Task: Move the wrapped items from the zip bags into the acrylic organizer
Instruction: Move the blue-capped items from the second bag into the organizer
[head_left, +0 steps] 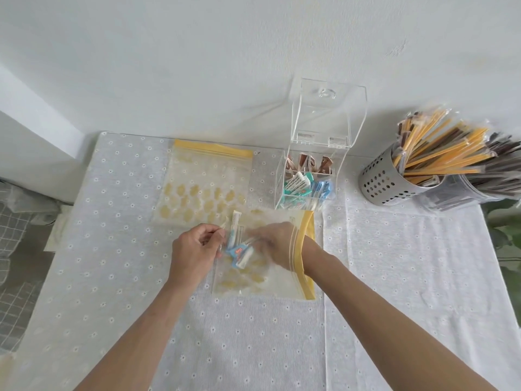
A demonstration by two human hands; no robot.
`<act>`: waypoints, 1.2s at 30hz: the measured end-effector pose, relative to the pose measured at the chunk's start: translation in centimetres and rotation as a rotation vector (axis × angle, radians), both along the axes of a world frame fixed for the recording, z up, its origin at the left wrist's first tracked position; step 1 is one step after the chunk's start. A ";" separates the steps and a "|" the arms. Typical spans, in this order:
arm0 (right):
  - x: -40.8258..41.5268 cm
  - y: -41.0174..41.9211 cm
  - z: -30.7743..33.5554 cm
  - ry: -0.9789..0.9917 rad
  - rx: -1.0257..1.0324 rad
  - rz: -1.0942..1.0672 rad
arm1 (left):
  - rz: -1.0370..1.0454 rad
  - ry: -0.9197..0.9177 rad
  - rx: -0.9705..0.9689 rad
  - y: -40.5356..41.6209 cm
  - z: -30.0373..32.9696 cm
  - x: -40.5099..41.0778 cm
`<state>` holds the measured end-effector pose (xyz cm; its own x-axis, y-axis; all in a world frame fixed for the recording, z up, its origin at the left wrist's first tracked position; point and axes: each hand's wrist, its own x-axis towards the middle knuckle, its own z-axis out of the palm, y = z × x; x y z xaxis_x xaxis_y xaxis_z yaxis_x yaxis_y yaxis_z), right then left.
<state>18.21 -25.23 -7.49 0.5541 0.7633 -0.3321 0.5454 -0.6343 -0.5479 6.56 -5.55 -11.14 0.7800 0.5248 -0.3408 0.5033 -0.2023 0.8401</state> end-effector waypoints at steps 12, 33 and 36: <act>0.2 -2.7 0.3 -0.190 -0.020 0.000 | 0.000 0.015 0.011 -0.1 0.1 0.0; 1.7 -12.1 5.1 -0.048 0.395 -0.640 | 0.017 0.031 0.024 -0.3 0.3 0.2; 2.5 -13.1 6.6 -0.027 0.403 -0.760 | 0.013 0.040 0.043 -0.3 0.3 0.2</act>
